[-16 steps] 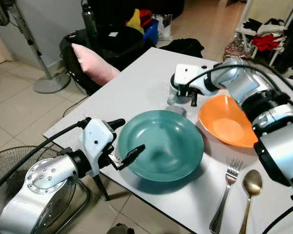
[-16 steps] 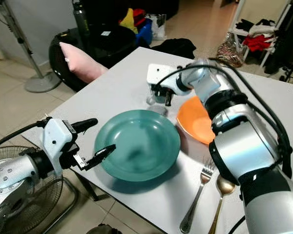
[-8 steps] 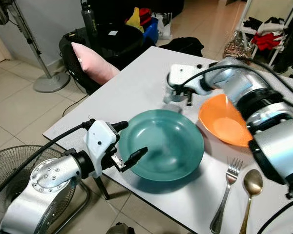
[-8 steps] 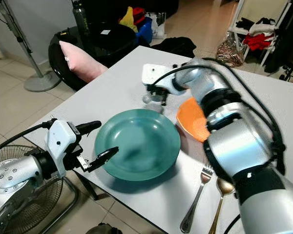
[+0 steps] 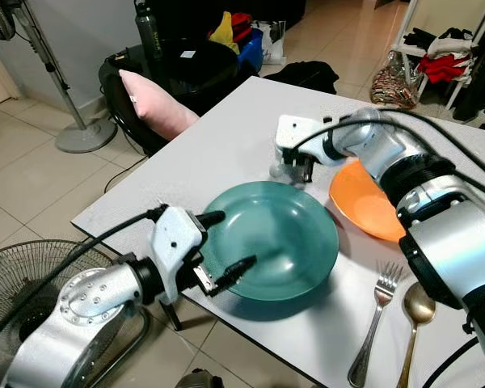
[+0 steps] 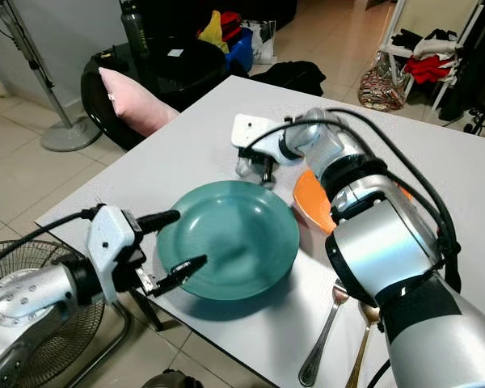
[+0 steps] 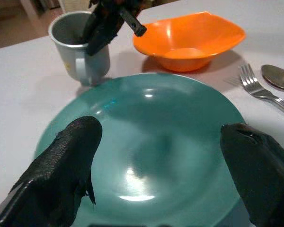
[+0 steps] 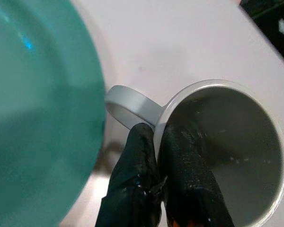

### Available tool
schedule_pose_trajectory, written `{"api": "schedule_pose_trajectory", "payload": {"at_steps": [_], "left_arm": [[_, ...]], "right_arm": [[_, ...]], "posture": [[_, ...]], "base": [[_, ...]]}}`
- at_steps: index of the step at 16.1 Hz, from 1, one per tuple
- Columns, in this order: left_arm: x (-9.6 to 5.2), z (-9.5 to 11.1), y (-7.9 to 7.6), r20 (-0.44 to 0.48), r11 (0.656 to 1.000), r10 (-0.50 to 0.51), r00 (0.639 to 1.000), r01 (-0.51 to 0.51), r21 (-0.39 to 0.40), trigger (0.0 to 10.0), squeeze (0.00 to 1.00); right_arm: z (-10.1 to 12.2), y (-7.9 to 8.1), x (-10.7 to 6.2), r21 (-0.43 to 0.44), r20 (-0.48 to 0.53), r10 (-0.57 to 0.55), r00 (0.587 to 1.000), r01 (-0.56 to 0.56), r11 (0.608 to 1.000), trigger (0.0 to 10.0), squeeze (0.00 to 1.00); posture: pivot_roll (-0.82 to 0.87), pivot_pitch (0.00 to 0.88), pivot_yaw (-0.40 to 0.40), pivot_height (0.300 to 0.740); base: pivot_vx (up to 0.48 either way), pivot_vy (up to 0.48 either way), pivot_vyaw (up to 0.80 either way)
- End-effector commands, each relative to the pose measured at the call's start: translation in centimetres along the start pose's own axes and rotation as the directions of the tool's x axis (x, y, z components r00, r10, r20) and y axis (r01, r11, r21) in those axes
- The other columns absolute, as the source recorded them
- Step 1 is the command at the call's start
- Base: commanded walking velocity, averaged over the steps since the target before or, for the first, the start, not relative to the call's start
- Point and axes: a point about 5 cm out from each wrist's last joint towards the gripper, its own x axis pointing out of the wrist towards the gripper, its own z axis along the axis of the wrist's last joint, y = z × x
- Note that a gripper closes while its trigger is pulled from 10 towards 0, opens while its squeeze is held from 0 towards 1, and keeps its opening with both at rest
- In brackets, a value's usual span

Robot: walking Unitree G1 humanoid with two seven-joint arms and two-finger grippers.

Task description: Setting the table

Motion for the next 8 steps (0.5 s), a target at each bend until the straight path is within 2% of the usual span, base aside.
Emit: {"api": "schedule_pose_trajectory", "payload": {"at_steps": [1,3,8], "left_arm": [[-0.1,0.18,-0.21,0.001,1.0,-0.004,1.0,0.004,-0.003,10.0,0.0],[-0.11,0.08,-0.48,-0.005,1.0,-0.013,1.0,0.013,-0.012,10.0,0.0],[-0.4,0.2,-0.64,-0.011,1.0,-0.021,1.0,0.021,-0.02,10.0,0.0]], "right_arm": [[-0.17,0.11,0.08,0.027,-0.002,0.004,1.0,-0.004,1.0,10.0,0.0],[-0.27,0.38,0.2,0.111,0.027,0.029,0.999,-0.032,0.993,10.0,0.0],[-0.39,0.48,0.23,0.136,0.014,0.048,0.999,-0.049,0.989,10.0,0.0]], "posture": [[-0.05,0.0,0.08,0.74],[-0.05,0.0,0.078,0.74],[-0.04,0.0,0.085,0.74]], "base": [[0.0,0.0,0.0],[0.0,0.0,0.0],[0.0,0.0,0.0]]}}
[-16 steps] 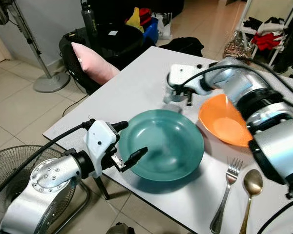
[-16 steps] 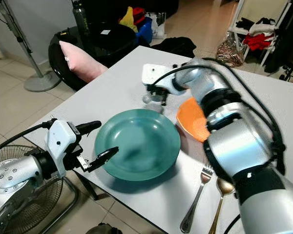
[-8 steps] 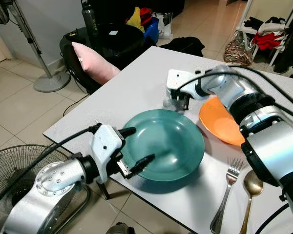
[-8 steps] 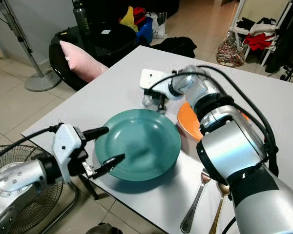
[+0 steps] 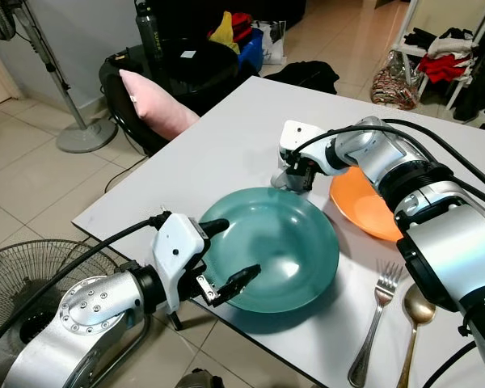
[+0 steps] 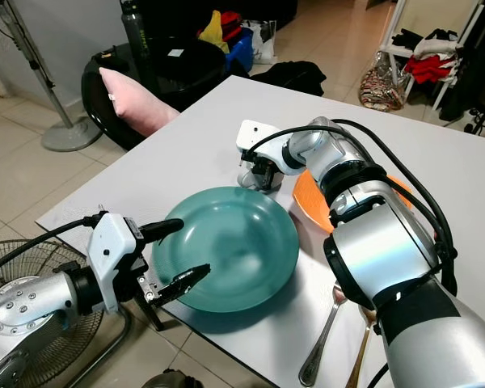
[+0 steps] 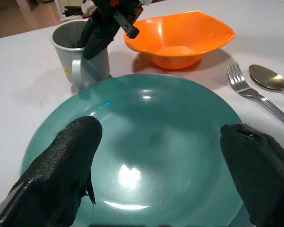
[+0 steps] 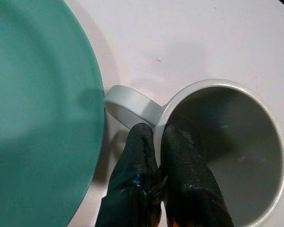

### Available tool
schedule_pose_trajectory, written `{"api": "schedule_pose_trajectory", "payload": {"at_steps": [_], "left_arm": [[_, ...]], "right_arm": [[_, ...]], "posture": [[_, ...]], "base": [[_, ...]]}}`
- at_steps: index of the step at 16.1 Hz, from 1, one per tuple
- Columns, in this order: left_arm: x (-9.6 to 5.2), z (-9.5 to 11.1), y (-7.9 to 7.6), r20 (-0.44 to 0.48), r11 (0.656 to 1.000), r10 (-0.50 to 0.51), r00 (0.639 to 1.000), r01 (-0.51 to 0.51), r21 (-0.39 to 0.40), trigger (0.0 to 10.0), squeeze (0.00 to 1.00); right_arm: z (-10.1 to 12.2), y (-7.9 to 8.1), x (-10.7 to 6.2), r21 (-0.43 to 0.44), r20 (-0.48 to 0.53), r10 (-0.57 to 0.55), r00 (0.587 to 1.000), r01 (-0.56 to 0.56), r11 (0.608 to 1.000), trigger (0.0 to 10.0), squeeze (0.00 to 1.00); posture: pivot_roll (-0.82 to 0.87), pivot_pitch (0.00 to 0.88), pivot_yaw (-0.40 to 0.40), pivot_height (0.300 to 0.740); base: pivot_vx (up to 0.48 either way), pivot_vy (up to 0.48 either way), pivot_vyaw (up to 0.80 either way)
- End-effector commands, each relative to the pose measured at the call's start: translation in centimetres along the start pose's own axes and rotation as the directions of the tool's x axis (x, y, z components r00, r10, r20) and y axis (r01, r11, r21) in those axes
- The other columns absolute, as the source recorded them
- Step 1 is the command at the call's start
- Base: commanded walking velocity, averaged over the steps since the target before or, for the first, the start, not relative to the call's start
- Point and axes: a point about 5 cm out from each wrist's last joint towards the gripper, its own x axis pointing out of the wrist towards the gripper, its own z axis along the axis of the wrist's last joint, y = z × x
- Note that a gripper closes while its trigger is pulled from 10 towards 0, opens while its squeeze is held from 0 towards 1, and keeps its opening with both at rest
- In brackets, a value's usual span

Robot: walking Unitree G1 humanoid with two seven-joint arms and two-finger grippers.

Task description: Setting the table

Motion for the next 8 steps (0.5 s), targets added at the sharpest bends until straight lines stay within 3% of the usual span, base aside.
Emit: {"api": "schedule_pose_trajectory", "payload": {"at_steps": [1,3,4,5,7,8], "left_arm": [[-0.11,0.24,0.14,-0.004,1.0,-0.003,1.0,0.003,0.011,10.0,0.0],[-0.01,0.29,0.28,-0.002,1.0,-0.004,1.0,0.004,0.015,10.0,0.0],[0.11,0.35,0.43,0.0,1.0,-0.001,1.0,0.001,0.019,10.0,0.0],[0.16,0.35,0.47,0.001,1.0,-0.001,1.0,0.001,0.019,10.0,0.0],[0.32,0.42,0.54,0.006,1.0,-0.002,1.0,0.001,0.019,10.0,0.0],[0.34,0.46,0.6,0.007,1.0,-0.002,1.0,0.002,0.02,10.0,0.0]], "right_arm": [[0.17,-0.12,-0.09,0.016,0.003,0.002,1.0,-0.002,1.0,10.0,0.0],[0.18,-0.42,-0.33,0.026,-0.005,-0.014,1.0,0.014,1.0,10.0,0.0],[0.13,-0.68,-0.51,0.038,-0.014,-0.035,0.999,0.036,0.999,10.0,0.35],[0.11,-0.74,-0.54,0.041,-0.015,-0.042,0.999,0.043,0.998,10.0,0.35],[0.08,-0.84,-0.63,0.053,-0.011,-0.05,0.999,0.05,0.997,10.0,1.0],[0.19,-0.94,-0.72,0.04,-0.01,-0.051,0.999,0.051,0.998,10.0,1.0]], "posture": [[-0.05,0.0,0.086,0.74],[-0.05,0.0,0.088,0.74],[-0.06,0.0,0.09,0.74],[-0.06,0.0,0.09,0.74],[-0.06,0.0,0.09,0.74],[-0.06,0.0,0.09,0.74]], "base": [[0.0,0.0,0.0],[0.0,0.0,0.0],[0.0,0.0,0.0],[0.0,0.0,0.0],[0.0,0.0,0.0],[0.0,0.0,0.0]]}}
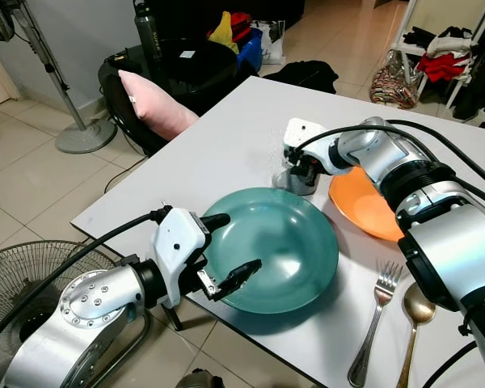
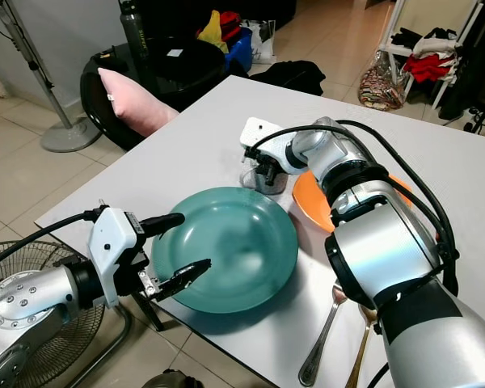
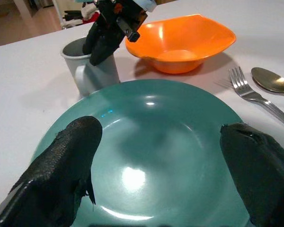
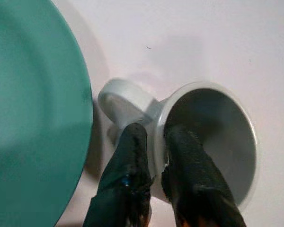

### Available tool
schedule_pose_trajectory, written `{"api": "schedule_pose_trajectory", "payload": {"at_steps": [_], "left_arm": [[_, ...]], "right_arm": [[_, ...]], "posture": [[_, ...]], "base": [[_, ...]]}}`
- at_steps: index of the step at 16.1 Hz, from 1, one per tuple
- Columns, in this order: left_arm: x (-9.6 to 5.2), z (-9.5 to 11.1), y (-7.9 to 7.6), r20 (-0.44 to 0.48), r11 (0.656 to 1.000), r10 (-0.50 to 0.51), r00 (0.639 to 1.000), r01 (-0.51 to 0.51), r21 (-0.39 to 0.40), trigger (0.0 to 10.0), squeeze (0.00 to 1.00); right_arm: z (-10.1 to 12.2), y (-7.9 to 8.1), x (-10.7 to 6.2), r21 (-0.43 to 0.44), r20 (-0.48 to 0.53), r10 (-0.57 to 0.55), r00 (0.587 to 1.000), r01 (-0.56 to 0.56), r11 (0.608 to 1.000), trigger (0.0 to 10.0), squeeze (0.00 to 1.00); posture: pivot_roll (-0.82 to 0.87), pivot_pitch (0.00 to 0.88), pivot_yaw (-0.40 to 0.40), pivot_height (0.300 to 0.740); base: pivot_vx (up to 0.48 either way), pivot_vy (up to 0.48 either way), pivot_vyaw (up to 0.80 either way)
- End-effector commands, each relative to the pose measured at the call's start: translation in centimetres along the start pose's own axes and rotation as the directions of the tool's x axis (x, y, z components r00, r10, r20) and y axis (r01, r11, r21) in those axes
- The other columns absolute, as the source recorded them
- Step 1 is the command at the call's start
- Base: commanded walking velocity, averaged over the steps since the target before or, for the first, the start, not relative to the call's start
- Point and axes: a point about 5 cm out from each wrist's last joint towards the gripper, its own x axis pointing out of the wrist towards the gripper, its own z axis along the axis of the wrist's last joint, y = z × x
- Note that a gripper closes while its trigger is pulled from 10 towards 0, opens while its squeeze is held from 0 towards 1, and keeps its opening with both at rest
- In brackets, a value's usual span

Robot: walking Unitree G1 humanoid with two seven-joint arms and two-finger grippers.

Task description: Setting the table

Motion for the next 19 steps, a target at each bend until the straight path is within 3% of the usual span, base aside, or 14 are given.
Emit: {"api": "schedule_pose_trajectory", "payload": {"at_steps": [1,6,7,8,10,11,12,13,14,15,16,17,18,19], "left_arm": [[0.1,0.0,0.2,-0.003,1.0,-0.003,1.0,0.003,0.0,10.0,0.0],[0.1,0.3,0.7,0.014,1.0,0.007,1.0,-0.007,-0.001,10.0,0.0],[0.1,0.3,0.9,0.023,1.0,0.013,1.0,-0.013,-0.011,10.0,0.0],[0.1,0.4,1.0,0.031,1.0,0.017,0.999,-0.016,-0.019,10.0,0.0],[0.1,0.9,1.2,0.064,0.999,0.032,0.997,-0.03,-0.042,10.0,0.0],[0.1,1.4,1.5,0.095,0.997,0.052,0.994,-0.047,-0.054,10.0,0.0],[0.1,1.5,1.6,0.112,0.996,0.069,0.991,-0.062,-0.064,10.0,0.0],[0.3,1.1,2.2,0.106,0.99,0.124,0.987,-0.116,-0.081,10.0,0.0],[0.4,0.4,2.4,0.083,0.986,0.151,0.985,-0.144,-0.085,10.0,0.0],[-0.1,-1.5,3.3,-0.04,0.941,0.334,0.942,-0.336,-0.038,10.0,0.0],[-0.5,-2.4,3.6,-0.058,0.904,0.423,0.904,-0.426,-0.045,10.0,0.0],[-0.7,-3.0,3.4,-0.078,0.868,0.494,0.866,-0.496,-0.012,10.0,0.0],[-0.7,-2.8,3.2,-0.069,0.84,0.536,0.841,-0.54,-0.059,10.0,0.0],[-0.7,-2.7,3.1,-0.066,0.833,0.544,0.836,-0.548,-0.072,10.0,0.0]], "right_arm": [[0.8,-0.7,-0.6,-0.019,0.016,-0.019,1.0,0.019,1.0,10.0,1.0],[2.2,-2.6,-2.9,-0.05,0.081,-0.042,0.996,0.046,0.998,10.0,1.0],[2.4,-3.4,-3.9,-0.052,0.106,-0.048,0.993,0.054,0.997,10.0,0.36],[2.5,-4.0,-4.9,-0.054,0.131,-0.053,0.99,0.061,0.997,10.0,0.0],[2.9,-5.3,-7.4,-0.024,0.229,-0.045,0.972,0.052,0.998,10.0,0.0],[3.5,-6.0,-8.9,0.03,0.327,-0.053,0.943,0.045,0.999,10.0,0.0],[3.6,-6.3,-9.5,0.066,0.388,-0.065,0.92,0.043,0.997,10.0,0.0],[3.4,-6.6,-10.2,0.136,0.485,-0.099,0.869,0.037,0.99,10.0,0.0],[3.0,-6.5,-10.2,0.171,0.516,-0.118,0.848,0.033,0.985,10.0,0.0],[1.4,-5.0,-9.3,0.334,0.602,-0.202,0.772,-0.014,0.942,10.0,0.0],[0.9,-3.0,-8.7,0.368,0.653,-0.238,0.719,-0.026,0.93,10.0,0.0],[0.0,-0.6,-8.4,0.417,0.663,-0.315,0.679,0.015,0.909,10.0,0.0],[-0.6,1.0,-8.4,0.497,0.666,-0.381,0.641,0.0,0.868,10.0,0.0],[-0.8,1.8,-8.4,0.531,0.661,-0.411,0.628,-0.005,0.847,10.0,0.0]], "posture": [[-0.06,0.0,0.092,0.74],[-0.06,0.0,0.102,0.74],[-0.08,0.0,0.112,0.74],[-0.08,0.0,0.121,0.74],[-0.1,0.0,0.134,0.74],[-0.12,0.0,0.131,0.74],[-0.12,0.0,0.128,0.74],[-0.1,0.0,0.106,0.74],[-0.1,0.0,0.102,0.74],[-0.08,0.0,0.1,0.74],[-0.09,0.0,0.102,0.74],[-0.09,0.0,0.122,0.74],[-0.07,0.0,0.095,0.74],[-0.07,0.0,0.099,0.74]], "base": [[0.0,0.0,0.0],[0.0,0.0,0.0],[0.0,0.0,0.0],[0.0,0.0,0.0],[0.0,0.0,0.0],[0.0,0.0,0.0],[0.0,0.0,0.0],[0.0,0.0,0.0],[0.0,0.0,0.0],[0.0,0.0,0.0],[0.0,0.0,0.0],[0.0,0.0,0.0],[0.0,0.0,0.0],[0.0,0.0,0.0]]}}
